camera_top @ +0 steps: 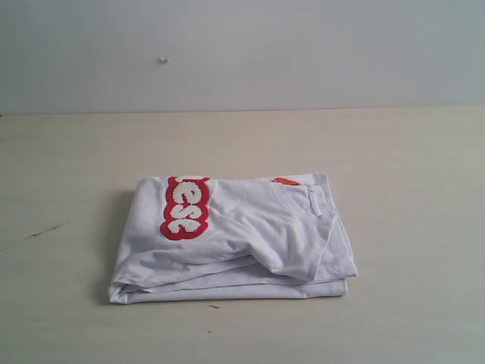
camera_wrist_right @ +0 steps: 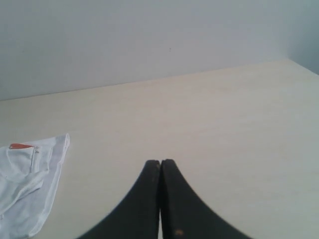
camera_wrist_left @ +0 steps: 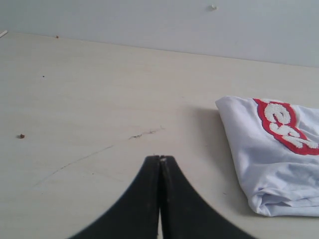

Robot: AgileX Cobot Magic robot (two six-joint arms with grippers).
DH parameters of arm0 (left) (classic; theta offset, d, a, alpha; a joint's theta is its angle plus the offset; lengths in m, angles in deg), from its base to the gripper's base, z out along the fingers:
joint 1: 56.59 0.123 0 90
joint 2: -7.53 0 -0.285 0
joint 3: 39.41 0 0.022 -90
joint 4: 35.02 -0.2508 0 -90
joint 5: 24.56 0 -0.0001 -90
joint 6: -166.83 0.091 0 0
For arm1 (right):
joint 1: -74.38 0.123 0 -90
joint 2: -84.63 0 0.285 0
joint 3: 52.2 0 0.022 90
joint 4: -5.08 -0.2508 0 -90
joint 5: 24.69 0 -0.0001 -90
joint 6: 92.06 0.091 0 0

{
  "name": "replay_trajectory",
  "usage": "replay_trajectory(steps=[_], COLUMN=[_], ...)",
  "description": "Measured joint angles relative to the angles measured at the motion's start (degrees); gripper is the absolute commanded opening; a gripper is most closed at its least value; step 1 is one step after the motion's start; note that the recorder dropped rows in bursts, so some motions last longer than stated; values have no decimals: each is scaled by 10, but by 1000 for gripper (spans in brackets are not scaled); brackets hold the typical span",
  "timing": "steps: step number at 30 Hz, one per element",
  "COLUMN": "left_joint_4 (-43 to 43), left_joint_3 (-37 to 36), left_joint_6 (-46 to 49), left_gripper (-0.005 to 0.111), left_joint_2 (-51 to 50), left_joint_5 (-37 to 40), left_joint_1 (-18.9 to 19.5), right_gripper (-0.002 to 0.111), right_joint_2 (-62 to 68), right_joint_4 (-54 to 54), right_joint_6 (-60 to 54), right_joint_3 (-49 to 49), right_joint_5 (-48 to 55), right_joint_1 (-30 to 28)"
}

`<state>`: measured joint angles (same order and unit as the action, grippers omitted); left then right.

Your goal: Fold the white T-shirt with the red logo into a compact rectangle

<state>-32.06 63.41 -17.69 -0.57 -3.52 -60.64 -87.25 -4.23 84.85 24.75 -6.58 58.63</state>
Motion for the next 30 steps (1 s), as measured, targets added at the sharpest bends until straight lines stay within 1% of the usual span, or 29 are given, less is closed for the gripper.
replay_trajectory(steps=[6,30], left_joint_4=[0,0], left_joint_3=[0,0], left_joint_6=[0,0], left_gripper=[0,0], left_joint_2=[0,0], left_joint_5=[0,0], left_joint_1=[0,0], right_gripper=[0,0], right_joint_2=[0,0], right_joint_4=[0,0], right_joint_6=[0,0], right_joint_3=[0,0], right_joint_5=[14,14], right_joint_1=[0,0])
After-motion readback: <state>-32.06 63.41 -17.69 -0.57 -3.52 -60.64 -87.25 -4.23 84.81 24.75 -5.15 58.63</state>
